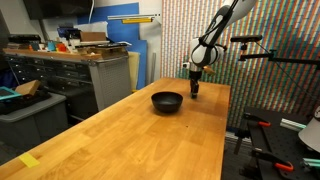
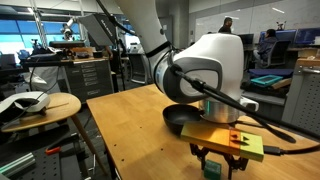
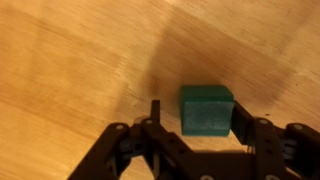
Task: Pick up the block and put it in the bowl
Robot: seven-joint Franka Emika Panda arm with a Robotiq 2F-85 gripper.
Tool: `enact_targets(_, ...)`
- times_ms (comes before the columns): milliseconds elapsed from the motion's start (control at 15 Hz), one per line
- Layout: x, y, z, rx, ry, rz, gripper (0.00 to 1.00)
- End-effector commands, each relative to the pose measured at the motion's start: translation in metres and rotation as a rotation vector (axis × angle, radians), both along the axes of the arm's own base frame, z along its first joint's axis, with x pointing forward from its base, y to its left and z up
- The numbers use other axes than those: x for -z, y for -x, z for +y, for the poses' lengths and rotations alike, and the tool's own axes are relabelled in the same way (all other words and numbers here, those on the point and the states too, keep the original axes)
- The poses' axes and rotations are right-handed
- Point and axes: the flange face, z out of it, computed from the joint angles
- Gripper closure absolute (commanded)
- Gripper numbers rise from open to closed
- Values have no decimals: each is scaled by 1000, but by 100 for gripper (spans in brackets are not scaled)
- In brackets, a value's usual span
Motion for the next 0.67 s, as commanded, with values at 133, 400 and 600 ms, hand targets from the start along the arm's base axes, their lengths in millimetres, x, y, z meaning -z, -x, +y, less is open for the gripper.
enact_targets(133,-9,-4,-10,-11,7,15,77)
enact_targets(400,-20,-6,-10,-5,23,8,79)
enact_targets(600,-27,-7,-3,1,28,16,79)
